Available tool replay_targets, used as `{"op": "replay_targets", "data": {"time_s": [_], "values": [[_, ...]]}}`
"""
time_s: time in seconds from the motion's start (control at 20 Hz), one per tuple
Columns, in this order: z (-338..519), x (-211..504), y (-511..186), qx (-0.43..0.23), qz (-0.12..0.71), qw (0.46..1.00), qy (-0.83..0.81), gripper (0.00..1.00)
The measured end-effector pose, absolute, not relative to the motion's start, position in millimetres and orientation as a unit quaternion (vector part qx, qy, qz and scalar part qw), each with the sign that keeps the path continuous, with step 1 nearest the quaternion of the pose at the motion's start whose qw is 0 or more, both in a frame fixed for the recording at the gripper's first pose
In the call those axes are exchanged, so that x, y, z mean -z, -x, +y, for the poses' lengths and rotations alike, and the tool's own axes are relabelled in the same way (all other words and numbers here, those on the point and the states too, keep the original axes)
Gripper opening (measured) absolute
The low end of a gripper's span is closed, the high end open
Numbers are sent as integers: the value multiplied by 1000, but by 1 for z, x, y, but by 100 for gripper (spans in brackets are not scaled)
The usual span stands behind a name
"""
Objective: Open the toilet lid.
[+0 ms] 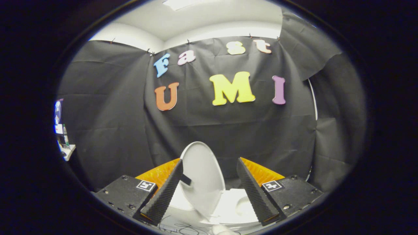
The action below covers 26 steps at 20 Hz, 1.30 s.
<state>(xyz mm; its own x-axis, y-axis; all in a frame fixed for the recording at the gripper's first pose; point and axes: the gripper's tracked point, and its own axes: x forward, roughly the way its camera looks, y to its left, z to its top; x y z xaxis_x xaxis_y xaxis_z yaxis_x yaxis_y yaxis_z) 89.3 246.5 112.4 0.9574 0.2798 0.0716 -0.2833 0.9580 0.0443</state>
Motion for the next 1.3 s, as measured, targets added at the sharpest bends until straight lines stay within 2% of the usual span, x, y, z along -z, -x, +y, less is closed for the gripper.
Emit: {"op": "replay_targets", "data": {"time_s": [0.15, 0.6, 0.9, 1.3], "values": [[180, -106, -79, -106, -61, 992, -20, 100], [52, -49, -46, -31, -45, 998, -40, 100], [18, 2, -41, -20, -2, 999, -36, 100], [-4, 3, -35, -9, -10, 999, -44, 100]]}}
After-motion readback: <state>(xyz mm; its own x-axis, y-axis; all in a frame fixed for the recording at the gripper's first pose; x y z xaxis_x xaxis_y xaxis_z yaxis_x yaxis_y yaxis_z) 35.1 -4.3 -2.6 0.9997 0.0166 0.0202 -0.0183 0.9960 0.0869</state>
